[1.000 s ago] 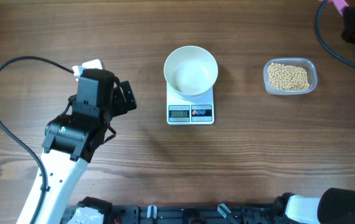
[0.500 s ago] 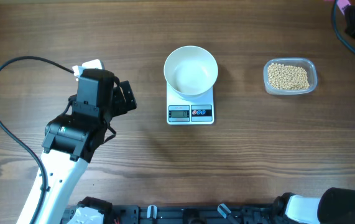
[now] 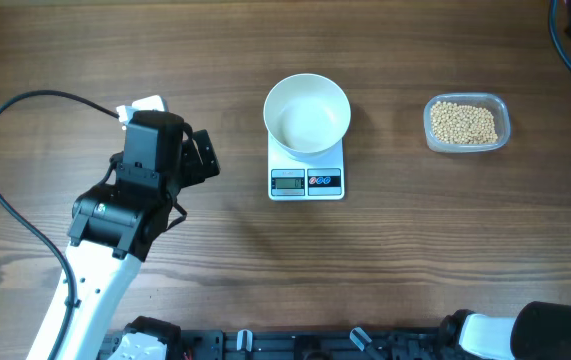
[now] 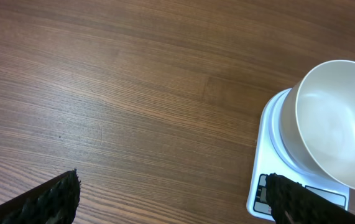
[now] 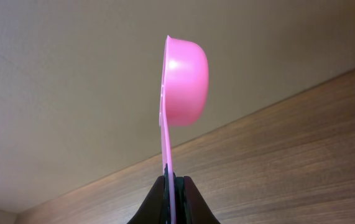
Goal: Scoop item into bowl and weigh 150g on scale
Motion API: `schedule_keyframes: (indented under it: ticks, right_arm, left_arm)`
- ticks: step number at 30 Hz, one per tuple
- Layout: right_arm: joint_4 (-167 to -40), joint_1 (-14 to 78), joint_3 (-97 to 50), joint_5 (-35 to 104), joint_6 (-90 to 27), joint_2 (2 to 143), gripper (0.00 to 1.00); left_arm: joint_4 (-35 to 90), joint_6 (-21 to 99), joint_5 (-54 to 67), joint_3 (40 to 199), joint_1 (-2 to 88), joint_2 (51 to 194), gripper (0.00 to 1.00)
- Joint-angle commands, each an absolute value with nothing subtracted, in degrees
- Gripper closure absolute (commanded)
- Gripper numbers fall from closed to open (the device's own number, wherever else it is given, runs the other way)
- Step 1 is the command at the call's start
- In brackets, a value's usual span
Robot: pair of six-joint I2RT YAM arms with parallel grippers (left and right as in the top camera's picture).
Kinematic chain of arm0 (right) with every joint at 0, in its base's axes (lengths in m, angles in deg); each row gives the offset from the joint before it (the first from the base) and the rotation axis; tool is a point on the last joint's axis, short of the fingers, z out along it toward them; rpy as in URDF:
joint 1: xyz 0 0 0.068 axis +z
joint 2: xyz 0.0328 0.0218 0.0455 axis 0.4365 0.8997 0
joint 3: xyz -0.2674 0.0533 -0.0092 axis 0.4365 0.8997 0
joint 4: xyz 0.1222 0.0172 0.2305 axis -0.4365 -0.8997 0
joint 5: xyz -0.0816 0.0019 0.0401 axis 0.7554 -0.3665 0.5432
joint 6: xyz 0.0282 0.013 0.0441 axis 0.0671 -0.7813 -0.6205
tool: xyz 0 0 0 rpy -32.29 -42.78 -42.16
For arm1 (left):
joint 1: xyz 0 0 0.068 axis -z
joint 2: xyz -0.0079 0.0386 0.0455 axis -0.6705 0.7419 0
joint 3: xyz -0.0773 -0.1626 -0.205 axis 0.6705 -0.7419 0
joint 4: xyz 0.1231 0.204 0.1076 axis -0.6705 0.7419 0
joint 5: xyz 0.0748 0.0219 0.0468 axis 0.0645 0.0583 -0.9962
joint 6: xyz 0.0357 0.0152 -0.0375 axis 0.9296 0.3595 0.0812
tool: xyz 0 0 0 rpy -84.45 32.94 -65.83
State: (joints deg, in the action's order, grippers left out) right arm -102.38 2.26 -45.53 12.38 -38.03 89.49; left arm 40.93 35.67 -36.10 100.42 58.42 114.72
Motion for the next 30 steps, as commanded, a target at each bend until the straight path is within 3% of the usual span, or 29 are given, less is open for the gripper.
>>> schedule_keyframes:
  ticks: [1,15,25,30]
  right_arm:
    - [-101.84,2.31,-46.38,11.35,-38.69,88.81,0.96]
    - [-99.41,2.29,-46.38,11.17,-36.76,88.81,0.96]
    - [-103.48,2.31,-46.38,11.15,-51.21,88.81,0.96]
    - [-108.24,3.29,-46.38,11.13,-48.30,88.81,0.96]
  left_arm:
    - [40.95,35.93,-37.23,100.46,58.05,114.81,0.00]
    - [40.95,35.95,-37.23,100.46,58.05,114.81,0.00]
    - [40.95,35.95,-37.23,100.46,58.05,114.81,0.00]
    - [40.95,35.93,-37.23,100.46,58.05,114.81,0.00]
